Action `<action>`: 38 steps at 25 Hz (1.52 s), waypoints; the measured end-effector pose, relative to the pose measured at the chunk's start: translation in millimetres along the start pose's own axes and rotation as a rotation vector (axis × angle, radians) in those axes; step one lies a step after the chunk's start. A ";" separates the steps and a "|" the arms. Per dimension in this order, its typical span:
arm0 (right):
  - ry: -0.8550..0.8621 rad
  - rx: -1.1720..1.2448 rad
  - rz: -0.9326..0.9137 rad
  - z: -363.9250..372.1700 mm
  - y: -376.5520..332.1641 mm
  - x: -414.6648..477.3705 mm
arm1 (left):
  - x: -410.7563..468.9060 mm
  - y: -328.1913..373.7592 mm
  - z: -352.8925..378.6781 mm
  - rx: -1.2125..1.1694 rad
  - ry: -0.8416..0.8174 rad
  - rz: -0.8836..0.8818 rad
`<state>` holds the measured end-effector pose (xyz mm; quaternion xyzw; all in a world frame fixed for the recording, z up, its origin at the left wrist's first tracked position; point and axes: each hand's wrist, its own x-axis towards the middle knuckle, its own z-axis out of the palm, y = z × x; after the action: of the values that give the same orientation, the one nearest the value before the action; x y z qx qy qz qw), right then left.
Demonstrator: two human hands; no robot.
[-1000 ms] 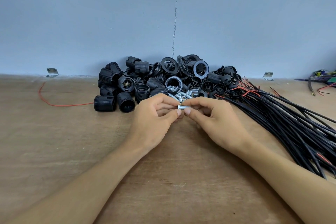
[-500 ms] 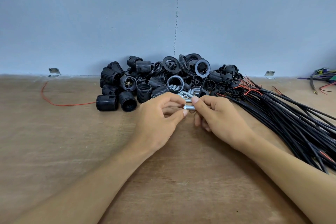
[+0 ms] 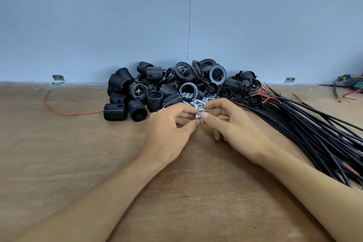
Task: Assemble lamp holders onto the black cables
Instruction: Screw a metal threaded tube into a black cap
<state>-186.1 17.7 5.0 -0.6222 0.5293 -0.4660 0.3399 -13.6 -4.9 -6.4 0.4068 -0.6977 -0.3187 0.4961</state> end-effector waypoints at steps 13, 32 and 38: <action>0.022 -0.216 -0.002 1.6 2.1 1.3 | 0.0 -2.6 -0.2 0.026 -0.010 0.026; 0.091 -0.173 0.059 -1.8 4.7 5.6 | -10.4 9.4 1.0 0.151 -0.055 0.234; 0.078 -0.081 0.082 -1.8 1.9 3.7 | -8.7 3.5 3.3 0.148 0.023 0.204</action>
<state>-188.5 13.8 4.7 -0.5947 0.5855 -0.4537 0.3124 -16.1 4.5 -8.3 0.3730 -0.7514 -0.2093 0.5025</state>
